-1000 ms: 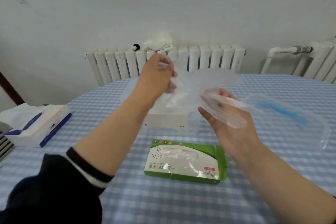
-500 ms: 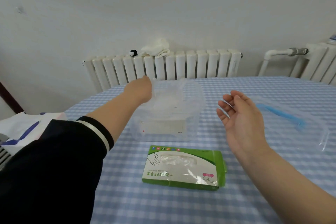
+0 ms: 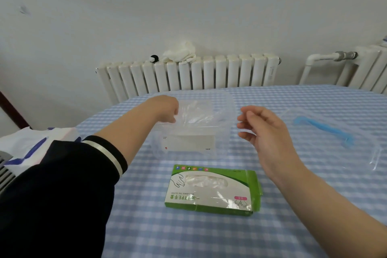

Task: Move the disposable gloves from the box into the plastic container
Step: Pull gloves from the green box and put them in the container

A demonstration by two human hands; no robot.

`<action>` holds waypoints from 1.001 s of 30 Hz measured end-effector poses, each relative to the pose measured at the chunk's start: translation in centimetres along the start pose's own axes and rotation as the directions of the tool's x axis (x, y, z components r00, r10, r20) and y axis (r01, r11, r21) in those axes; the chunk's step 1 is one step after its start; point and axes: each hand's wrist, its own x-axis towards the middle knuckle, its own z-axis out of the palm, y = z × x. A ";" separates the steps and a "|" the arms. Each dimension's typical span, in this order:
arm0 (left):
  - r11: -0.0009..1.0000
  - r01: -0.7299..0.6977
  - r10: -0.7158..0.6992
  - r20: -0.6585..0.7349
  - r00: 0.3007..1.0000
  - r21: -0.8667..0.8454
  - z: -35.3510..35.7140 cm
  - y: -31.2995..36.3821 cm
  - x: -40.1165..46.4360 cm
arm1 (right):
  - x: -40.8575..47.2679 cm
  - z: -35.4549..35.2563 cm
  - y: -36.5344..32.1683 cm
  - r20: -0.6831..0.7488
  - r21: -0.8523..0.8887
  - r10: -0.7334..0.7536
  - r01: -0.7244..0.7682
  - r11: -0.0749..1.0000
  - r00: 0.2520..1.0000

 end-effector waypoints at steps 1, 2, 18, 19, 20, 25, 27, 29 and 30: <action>0.999 -0.032 0.033 -0.022 0.999 0.031 -0.3 -0.1 -0.5 | -0.1 0.1 0.1 0.128 -0.142 -0.034 0.052 0.989 0.991; 0.996 -0.059 0.061 -0.037 0.997 0.068 -0.5 -0.1 -0.9 | -0.3 0.1 0.2 0.283 -0.283 -0.042 0.126 0.951 0.958; 0.832 0.043 -0.066 -0.022 0.998 -0.552 0.7 0.5 -6.3 | -0.7 -0.1 4.6 0.642 -0.764 0.395 0.506 0.400 0.657; 0.829 0.061 -0.045 0.043 0.998 -0.556 0.6 0.4 -6.1 | -0.7 0.0 4.8 0.641 -0.765 0.398 0.503 0.404 0.656; 0.824 0.077 -0.017 0.111 0.994 -0.561 0.5 0.5 -5.8 | -0.7 0.0 4.7 0.639 -0.766 0.397 0.496 0.409 0.659; 0.772 0.107 0.103 0.290 0.951 -0.627 0.2 1.2 -4.1 | -0.9 0.0 4.8 0.636 -0.768 0.376 0.502 0.398 0.674; 0.756 0.044 0.110 0.193 0.975 -0.653 0.4 1.2 -3.7 | -0.9 0.1 4.9 0.641 -0.763 0.365 0.514 0.391 0.675; 0.744 -0.108 0.075 -0.079 0.994 -0.660 0.5 1.1 -3.3 | -0.8 0.1 5.0 0.647 -0.758 0.352 0.523 0.390 0.676; 0.736 -0.188 0.041 -0.234 0.971 -0.651 0.5 1.1 -3.5 | -0.8 0.1 5.1 0.652 -0.754 0.343 0.528 0.391 0.677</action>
